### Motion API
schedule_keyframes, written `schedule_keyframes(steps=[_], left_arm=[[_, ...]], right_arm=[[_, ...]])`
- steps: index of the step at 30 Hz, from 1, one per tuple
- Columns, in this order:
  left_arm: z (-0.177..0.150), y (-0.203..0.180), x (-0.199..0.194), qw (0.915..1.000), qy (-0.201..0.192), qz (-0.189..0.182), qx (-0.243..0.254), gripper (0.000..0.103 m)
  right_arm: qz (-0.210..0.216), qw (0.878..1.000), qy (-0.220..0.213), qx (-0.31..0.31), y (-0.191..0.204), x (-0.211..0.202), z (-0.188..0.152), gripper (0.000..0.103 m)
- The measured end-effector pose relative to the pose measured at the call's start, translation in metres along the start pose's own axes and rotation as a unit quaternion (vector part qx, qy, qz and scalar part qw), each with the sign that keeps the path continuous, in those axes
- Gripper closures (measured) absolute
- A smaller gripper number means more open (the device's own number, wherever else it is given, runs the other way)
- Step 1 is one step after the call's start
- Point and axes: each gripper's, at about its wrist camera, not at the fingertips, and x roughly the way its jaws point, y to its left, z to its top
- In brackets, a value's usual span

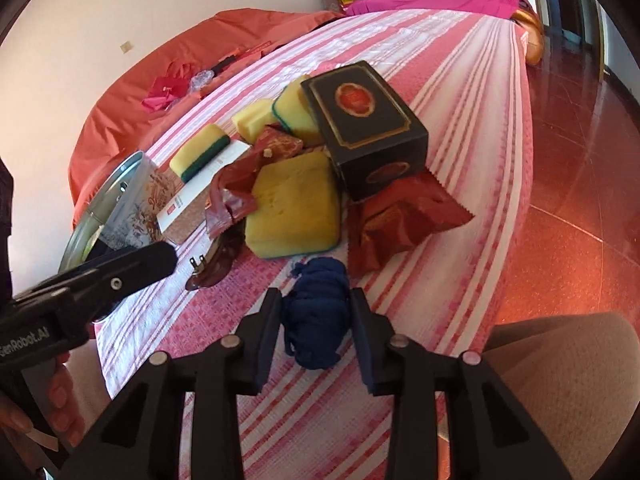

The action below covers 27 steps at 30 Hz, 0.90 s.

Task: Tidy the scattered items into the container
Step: 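Grasp the brown hair clip with the left gripper while the right gripper grasps the blue knitted item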

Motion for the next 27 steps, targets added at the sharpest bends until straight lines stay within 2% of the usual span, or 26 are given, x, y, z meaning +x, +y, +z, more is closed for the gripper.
schedule_keyframes(steps=[4, 10, 12, 13, 15, 17, 18, 23, 27], left_arm=[[0.008, -0.006, 0.019, 0.9998, 0.018, 0.004, 0.013, 0.023], [0.005, -0.001, 0.040, 0.9974, 0.033, 0.053, 0.036, 0.024], [-0.001, 0.003, 0.041, 0.9961, 0.028, 0.070, 0.046, 0.044], [-0.003, 0.002, 0.039, 0.9952, 0.021, 0.076, 0.058, 0.047], [-0.008, 0.004, 0.034, 0.9954, 0.017, 0.070, 0.063, 0.064], [-0.014, 0.008, 0.027, 0.9959, 0.015, 0.070, 0.055, 0.065], [-0.019, 0.010, 0.023, 0.9962, 0.011, 0.070, 0.051, 0.068], [-0.050, 0.021, 0.000, 0.9969, -0.016, 0.073, 0.027, 0.069], [-0.060, 0.026, -0.005, 0.9982, -0.028, 0.052, 0.007, 0.068]], right_arm=[[-0.014, 1.000, -0.005, -0.019, 0.005, 0.001, -0.001, 0.068], [-0.016, 1.000, -0.007, -0.026, 0.006, 0.003, -0.001, 0.068], [-0.018, 0.999, -0.008, -0.030, 0.007, 0.004, -0.002, 0.067], [-0.018, 0.999, -0.008, -0.031, 0.008, 0.004, -0.002, 0.067], [-0.017, 0.999, -0.009, -0.031, 0.007, 0.004, -0.002, 0.067], [-0.014, 0.999, -0.009, -0.028, 0.007, 0.004, -0.002, 0.067], [-0.014, 0.999, -0.010, -0.028, 0.007, 0.004, -0.002, 0.067], [-0.016, 0.999, -0.009, -0.026, 0.008, 0.005, -0.002, 0.067], [-0.014, 1.000, -0.009, -0.022, 0.010, 0.005, -0.002, 0.067]])
